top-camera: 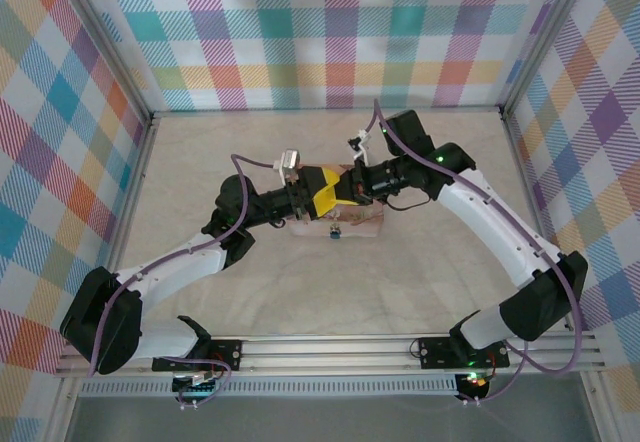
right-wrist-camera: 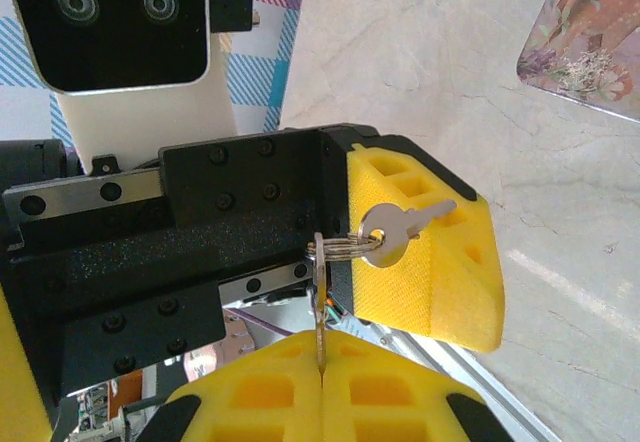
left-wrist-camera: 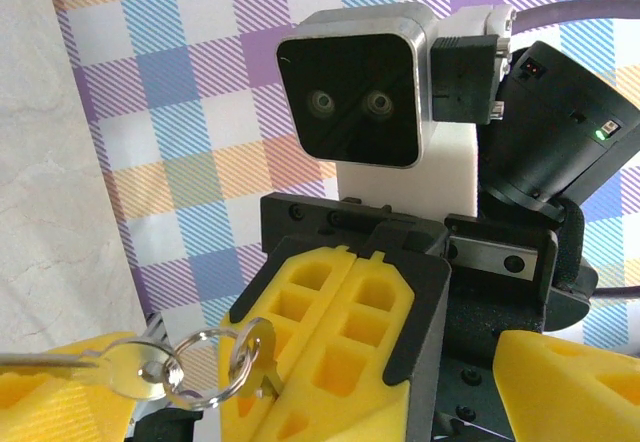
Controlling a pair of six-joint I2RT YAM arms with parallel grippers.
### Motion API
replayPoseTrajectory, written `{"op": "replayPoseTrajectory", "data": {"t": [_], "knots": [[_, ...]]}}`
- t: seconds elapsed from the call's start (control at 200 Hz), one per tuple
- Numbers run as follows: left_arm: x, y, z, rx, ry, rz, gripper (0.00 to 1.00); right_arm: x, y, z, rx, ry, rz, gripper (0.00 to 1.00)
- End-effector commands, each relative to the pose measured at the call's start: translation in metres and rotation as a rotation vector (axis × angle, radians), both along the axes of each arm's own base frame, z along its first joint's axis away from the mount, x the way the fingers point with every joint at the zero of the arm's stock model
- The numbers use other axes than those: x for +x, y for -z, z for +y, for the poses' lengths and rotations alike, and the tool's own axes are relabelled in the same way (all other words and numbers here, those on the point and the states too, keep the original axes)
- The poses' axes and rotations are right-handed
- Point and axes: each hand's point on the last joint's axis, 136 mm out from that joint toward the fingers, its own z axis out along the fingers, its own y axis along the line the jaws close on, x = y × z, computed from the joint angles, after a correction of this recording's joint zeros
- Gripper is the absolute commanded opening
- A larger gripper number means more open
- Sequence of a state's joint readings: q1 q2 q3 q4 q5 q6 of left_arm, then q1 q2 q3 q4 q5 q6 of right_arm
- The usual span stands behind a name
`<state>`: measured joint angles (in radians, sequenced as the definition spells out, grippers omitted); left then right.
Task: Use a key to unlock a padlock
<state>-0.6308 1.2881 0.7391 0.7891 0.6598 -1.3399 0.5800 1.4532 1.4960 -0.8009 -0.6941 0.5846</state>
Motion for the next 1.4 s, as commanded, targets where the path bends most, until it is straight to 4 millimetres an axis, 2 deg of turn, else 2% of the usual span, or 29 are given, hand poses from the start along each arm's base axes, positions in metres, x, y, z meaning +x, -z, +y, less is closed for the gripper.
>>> {"op": "replayPoseTrajectory", "data": {"t": [0.0, 0.52, 1.015, 1.115, 1.395], "knots": [[-0.003, -0.005, 0.000, -0.023, -0.007, -0.021, 0.89, -0.011, -0.010, -0.001, 0.036, -0.031, -0.017, 0.00], [0.005, 0.008, -0.002, -0.004, -0.021, 0.011, 0.80, -0.029, 0.005, -0.003, 0.000, -0.095, 0.006, 0.00], [0.008, 0.019, -0.005, 0.012, -0.018, 0.038, 0.74, -0.036, 0.019, -0.001, -0.043, -0.138, 0.026, 0.00], [0.009, 0.021, -0.006, 0.014, -0.019, 0.043, 0.70, -0.035, 0.021, -0.001, -0.050, -0.141, 0.026, 0.00], [0.009, 0.025, -0.006, 0.019, -0.015, 0.049, 0.47, -0.033, 0.028, -0.002, -0.076, -0.136, 0.031, 0.00]]}}
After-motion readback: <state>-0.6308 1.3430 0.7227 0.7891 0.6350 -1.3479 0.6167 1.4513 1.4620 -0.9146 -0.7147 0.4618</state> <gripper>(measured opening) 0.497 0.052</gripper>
